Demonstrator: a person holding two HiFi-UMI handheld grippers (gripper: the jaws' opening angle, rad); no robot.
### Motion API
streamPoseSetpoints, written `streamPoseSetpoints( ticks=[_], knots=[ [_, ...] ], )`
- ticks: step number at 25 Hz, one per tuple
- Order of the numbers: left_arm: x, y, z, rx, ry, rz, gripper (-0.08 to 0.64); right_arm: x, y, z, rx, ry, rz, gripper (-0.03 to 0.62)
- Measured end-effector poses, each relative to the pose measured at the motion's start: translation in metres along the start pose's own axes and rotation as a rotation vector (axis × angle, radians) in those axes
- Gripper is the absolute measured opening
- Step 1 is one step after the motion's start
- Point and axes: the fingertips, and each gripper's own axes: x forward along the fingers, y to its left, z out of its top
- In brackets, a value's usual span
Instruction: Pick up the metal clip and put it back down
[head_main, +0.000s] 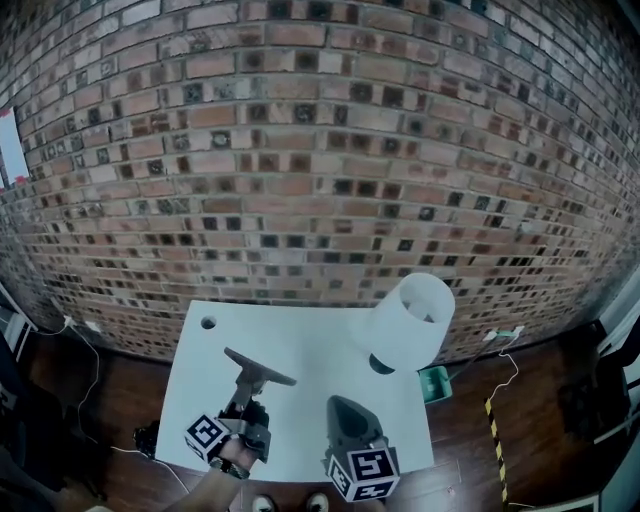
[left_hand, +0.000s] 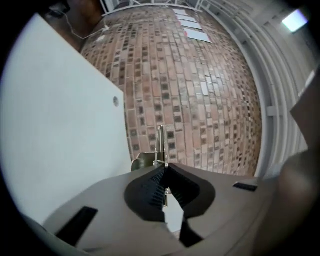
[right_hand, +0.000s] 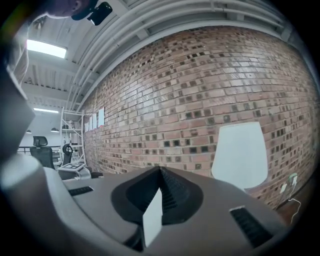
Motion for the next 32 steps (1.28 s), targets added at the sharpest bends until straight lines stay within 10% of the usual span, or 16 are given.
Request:
streamPoseSetpoints(
  ticks=[15, 32],
  knots=[
    [0.018, 0.156, -0.043, 0.006, 0.113, 0.351, 0.000, 0.013, -0.021, -0.054, 0.011, 0.124, -0.049, -0.018],
    [0.024, 0.188, -0.059, 0.083, 0.178, 0.464, 0.032, 0.026, -0.032, -0.075, 0.037, 0.169, -0.052, -0.018]
  ],
)
